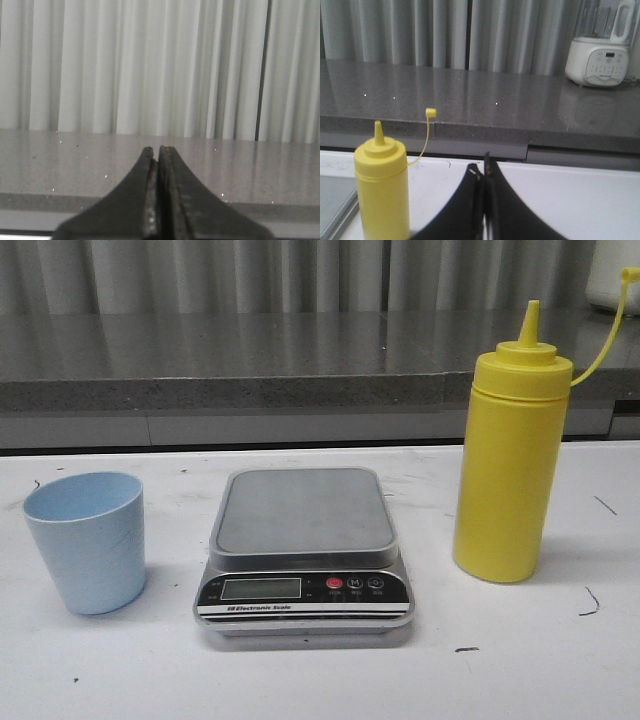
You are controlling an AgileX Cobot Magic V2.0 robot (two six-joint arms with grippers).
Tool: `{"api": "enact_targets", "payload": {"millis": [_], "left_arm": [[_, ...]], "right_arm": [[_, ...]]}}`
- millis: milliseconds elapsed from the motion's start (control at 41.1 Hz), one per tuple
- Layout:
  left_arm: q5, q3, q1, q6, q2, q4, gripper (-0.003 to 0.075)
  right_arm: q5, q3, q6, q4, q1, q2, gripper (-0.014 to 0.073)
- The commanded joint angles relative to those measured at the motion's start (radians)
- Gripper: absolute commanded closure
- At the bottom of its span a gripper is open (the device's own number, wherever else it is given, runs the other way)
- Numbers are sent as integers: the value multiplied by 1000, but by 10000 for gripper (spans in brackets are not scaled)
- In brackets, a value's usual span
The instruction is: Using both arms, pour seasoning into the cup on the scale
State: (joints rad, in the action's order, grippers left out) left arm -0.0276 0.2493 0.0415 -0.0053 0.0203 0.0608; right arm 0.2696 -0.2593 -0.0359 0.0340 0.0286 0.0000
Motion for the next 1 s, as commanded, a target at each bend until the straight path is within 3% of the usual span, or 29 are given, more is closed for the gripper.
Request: {"api": "enact_targets", "payload": {"millis": [0, 292, 535, 803, 973], "left_arm": [[-60, 164, -7, -13, 79, 6, 740], [-452, 509, -7, -2, 364, 5, 740], [-536, 519, -7, -2, 518, 5, 740], [-501, 519, -7, -2, 631, 20, 740], [-548, 519, -7, -2, 668, 34, 740]], "right_arm": [[8, -128, -14, -19, -4, 69, 662], [252, -393, -14, -19, -4, 347, 662], [275, -406, -14, -19, -4, 543, 662], [300, -406, -14, -19, -4, 697, 662], [319, -406, -14, -19, -4, 764, 658]]}}
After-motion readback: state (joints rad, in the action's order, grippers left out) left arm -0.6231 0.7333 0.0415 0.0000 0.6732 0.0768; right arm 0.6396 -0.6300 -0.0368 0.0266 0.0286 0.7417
